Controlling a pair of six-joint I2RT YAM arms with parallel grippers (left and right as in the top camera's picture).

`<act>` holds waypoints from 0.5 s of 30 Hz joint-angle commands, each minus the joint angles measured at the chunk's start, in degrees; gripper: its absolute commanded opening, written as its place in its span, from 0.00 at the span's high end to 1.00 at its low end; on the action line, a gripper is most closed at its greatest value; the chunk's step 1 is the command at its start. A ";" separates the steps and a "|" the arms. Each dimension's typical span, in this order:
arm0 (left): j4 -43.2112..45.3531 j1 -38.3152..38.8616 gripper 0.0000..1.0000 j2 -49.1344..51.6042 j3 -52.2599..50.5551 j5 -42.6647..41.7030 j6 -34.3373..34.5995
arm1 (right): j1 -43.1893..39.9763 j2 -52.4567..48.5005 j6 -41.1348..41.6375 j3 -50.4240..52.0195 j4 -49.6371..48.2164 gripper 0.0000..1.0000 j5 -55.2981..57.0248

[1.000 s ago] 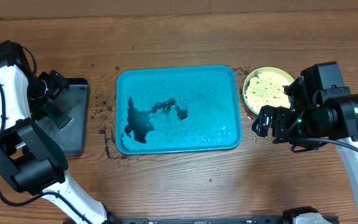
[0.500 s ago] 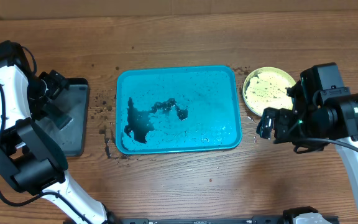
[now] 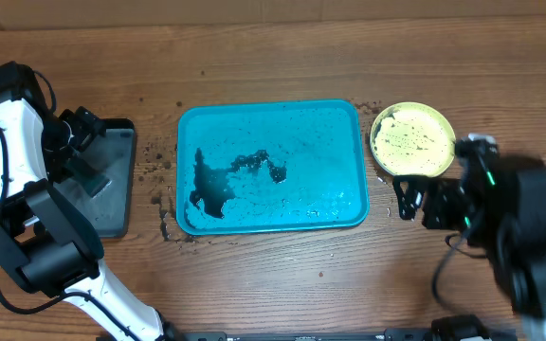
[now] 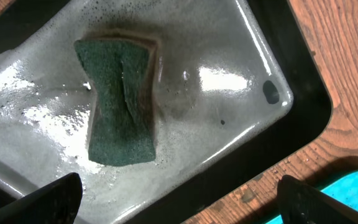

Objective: Clean dirty plates on tray and stack at the side

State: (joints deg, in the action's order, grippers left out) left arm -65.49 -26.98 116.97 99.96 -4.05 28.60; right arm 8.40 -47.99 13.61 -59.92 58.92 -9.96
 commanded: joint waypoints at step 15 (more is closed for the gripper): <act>-0.02 1.03 0.00 0.11 -0.61 -0.02 0.17 | -2.60 41.48 0.07 44.96 -44.09 0.00 -5.33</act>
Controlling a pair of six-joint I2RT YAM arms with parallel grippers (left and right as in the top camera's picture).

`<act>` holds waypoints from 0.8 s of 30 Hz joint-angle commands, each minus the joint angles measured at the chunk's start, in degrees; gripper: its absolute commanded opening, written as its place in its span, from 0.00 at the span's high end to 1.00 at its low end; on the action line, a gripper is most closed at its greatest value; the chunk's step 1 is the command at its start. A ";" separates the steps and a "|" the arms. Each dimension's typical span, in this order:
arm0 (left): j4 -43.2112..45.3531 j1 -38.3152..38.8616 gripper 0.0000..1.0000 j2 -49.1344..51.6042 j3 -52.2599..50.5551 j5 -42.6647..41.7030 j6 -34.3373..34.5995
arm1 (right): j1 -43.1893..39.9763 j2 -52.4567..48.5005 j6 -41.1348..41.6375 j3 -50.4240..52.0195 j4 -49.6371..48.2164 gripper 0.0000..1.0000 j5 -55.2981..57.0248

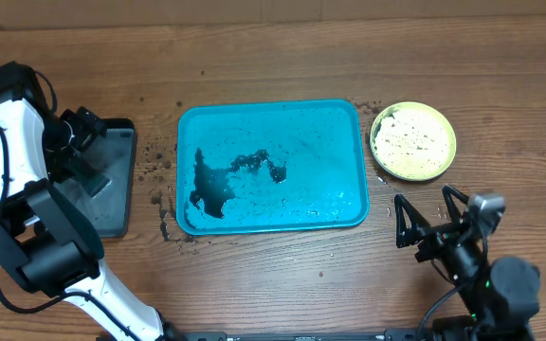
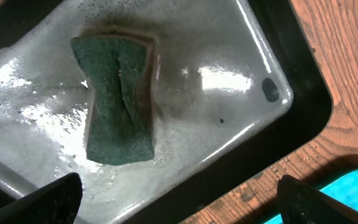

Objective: Clean dirty plates on tray and stack at the side

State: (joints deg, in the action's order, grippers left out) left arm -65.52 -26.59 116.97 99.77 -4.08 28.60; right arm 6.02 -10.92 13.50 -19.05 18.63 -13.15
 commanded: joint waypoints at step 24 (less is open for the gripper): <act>0.02 0.63 0.00 0.11 -0.42 0.00 0.15 | -0.37 10.75 -0.96 18.58 -14.14 0.00 18.23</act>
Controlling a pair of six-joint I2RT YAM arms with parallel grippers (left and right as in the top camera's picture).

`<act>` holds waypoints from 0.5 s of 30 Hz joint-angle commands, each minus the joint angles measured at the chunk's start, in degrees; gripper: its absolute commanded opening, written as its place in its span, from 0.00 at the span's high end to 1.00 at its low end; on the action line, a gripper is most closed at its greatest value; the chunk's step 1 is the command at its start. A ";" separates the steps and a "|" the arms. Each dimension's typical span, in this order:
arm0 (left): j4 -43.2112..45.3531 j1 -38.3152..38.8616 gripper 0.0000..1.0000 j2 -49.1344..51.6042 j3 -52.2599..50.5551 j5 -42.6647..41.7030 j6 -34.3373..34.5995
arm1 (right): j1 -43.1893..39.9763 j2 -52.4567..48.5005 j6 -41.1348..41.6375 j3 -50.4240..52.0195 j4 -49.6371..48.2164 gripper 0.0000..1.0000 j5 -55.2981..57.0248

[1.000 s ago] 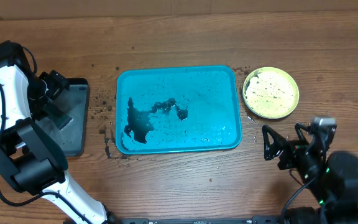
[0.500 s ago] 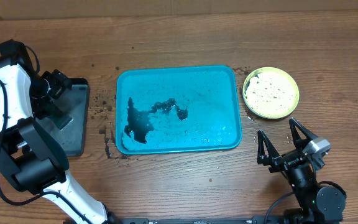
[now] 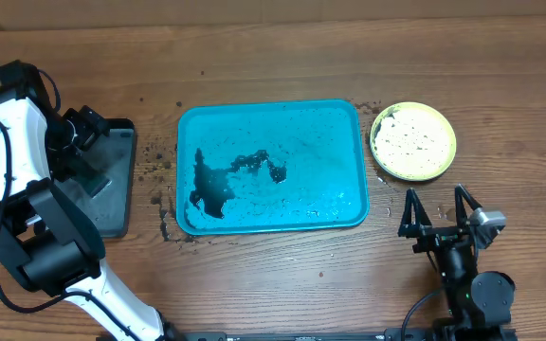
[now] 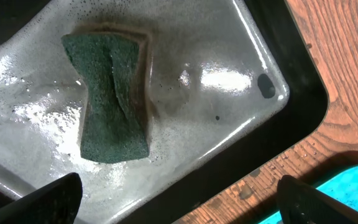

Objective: Clean dirty plates on tray and stack at the side

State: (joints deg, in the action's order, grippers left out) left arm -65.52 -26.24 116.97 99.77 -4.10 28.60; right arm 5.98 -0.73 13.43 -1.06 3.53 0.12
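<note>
A yellow-green plate (image 3: pixel 412 140) with a pale speckled face lies on the wood just right of the blue tray (image 3: pixel 349 118). No plate is in the tray, only a dark puddle (image 3: pixel 211 185) and specks. My right gripper (image 3: pixel 436 214) stands open near the front right, below the plate and apart from it. My left gripper (image 3: pixel 81 128) hangs open over the black basin (image 3: pixel 112 213) at the far left. In the left wrist view a green sponge (image 4: pixel 110 96) lies in soapy water in the basin (image 4: pixel 303 118), and my left gripper (image 4: pixel 179 202) holds nothing.
Dark splashes and crumbs dot the wood between the basin and the tray (image 3: pixel 159 175). Bare wooden table (image 3: pixel 282 275) runs along the front and the back.
My right arm has drawn further back toward the front edge, its open fingers now upright below the plate. The left wrist view has shifted a little; the sponge lies where it did.
At first my right arm was close beside the plate on the table, right of the tray. Then it was clear of the plate at the front right, open. Now it is further back. My left gripper stayed open over the basin throughout.
</note>
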 commanded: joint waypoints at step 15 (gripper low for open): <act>0.02 0.35 0.00 0.11 -0.42 0.02 0.17 | -0.52 0.57 -16.44 0.59 1.14 0.00 2.58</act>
